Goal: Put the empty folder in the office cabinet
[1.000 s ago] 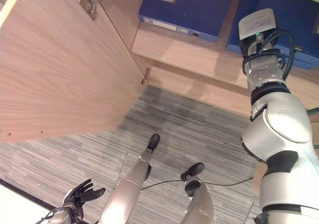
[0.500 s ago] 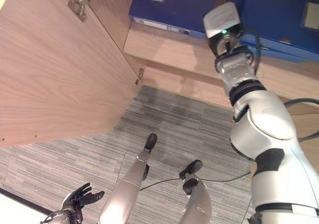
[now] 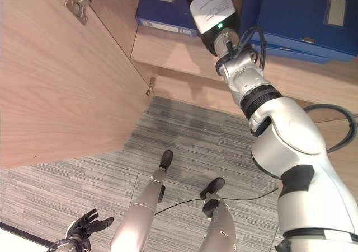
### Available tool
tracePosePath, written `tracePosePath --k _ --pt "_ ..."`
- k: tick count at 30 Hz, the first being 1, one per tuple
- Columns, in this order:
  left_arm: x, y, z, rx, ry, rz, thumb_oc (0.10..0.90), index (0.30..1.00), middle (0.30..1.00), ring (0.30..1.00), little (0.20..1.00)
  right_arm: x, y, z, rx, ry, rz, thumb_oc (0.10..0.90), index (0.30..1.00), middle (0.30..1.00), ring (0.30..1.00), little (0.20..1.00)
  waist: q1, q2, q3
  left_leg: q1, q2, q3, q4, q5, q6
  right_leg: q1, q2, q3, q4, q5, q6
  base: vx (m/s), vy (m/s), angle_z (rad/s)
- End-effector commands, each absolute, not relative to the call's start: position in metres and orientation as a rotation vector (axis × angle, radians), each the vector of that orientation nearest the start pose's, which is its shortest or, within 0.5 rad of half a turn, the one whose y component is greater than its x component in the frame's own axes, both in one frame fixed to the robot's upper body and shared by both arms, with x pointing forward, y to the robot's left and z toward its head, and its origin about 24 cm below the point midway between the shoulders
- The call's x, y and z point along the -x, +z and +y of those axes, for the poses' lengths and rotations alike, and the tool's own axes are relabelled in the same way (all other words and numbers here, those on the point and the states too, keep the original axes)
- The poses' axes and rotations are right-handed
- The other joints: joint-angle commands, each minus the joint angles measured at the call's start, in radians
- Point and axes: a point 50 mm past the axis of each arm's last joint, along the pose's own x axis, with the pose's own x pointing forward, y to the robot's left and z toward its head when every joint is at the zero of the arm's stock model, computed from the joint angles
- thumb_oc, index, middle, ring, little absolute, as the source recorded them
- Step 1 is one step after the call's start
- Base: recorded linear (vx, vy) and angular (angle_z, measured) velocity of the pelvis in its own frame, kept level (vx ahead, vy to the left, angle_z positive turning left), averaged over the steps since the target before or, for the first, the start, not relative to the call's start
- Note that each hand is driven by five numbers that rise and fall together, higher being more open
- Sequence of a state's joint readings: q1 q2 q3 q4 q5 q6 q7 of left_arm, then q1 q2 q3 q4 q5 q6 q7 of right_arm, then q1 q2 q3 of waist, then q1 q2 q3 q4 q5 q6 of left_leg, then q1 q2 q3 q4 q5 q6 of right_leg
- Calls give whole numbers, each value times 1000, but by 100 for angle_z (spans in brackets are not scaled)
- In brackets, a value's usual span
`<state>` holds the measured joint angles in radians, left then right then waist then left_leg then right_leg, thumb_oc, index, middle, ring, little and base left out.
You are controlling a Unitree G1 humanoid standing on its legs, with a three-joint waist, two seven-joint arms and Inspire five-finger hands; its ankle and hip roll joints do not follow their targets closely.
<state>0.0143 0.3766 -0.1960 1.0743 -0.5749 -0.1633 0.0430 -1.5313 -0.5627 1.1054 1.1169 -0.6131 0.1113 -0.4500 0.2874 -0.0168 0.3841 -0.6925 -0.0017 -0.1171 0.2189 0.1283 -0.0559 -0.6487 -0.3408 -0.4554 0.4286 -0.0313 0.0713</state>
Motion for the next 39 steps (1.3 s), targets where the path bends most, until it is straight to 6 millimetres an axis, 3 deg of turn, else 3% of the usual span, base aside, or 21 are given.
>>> tracePosePath --k 1,4,11,18,28,32,39 --pt "-77 -137 300 -61 495 1018 800 900 900 900 900 -402 380 -161 1787 -685 -731 800 900 900 900 900 5 -43 12 100 -28 -10 -30 -135 8 70 0 4 19 -1 100 0 0 0" --pt "-78 -136 300 -59 484 1008 800 900 900 900 900 -406 370 -179 1804 -694 -639 800 900 900 900 900 0 -46 7 112 -24 -5 -41 -131 7 84 9 2 -2 8 101 -4 -3 -3" --pt "-78 -134 302 -66 458 1000 800 900 900 900 900 -410 356 -197 1934 -684 -512 800 900 900 900 900 8 -49 -1 126 -4 -8 -96 -97 -4 101 38 -18 -67 27 102 -3 -14 -12" --pt "-81 -132 307 -95 451 1004 800 900 900 900 900 -415 348 -185 2149 -624 -489 800 900 900 900 900 35 -51 11 115 5 -13 -116 -81 -8 87 51 -28 -90 30 101 0 0 0" --pt "-85 -128 319 -124 500 1001 800 900 900 900 900 -415 356 -163 2205 -606 -556 800 900 900 900 900 61 -57 35 82 5 -15 -102 -81 -12 65 55 -30 -97 33 98 4 -2 1" --pt "-86 -126 321 -128 508 998 800 900 900 900 900 -415 358 -162 2203 -608 -555 800 900 900 900 900 66 -57 38 70 1 -15 -91 -84 -12 61 53 -30 -95 32 99 3 0 1" --pt "-93 -124 322 -131 499 978 800 900 900 900 900 -413 362 -178 2191 -639 -474 800 900 900 900 900 72 -53 54 50 -5 -14 -72 -90 -11 47 47 -33 -83 28 98 1 5 1"
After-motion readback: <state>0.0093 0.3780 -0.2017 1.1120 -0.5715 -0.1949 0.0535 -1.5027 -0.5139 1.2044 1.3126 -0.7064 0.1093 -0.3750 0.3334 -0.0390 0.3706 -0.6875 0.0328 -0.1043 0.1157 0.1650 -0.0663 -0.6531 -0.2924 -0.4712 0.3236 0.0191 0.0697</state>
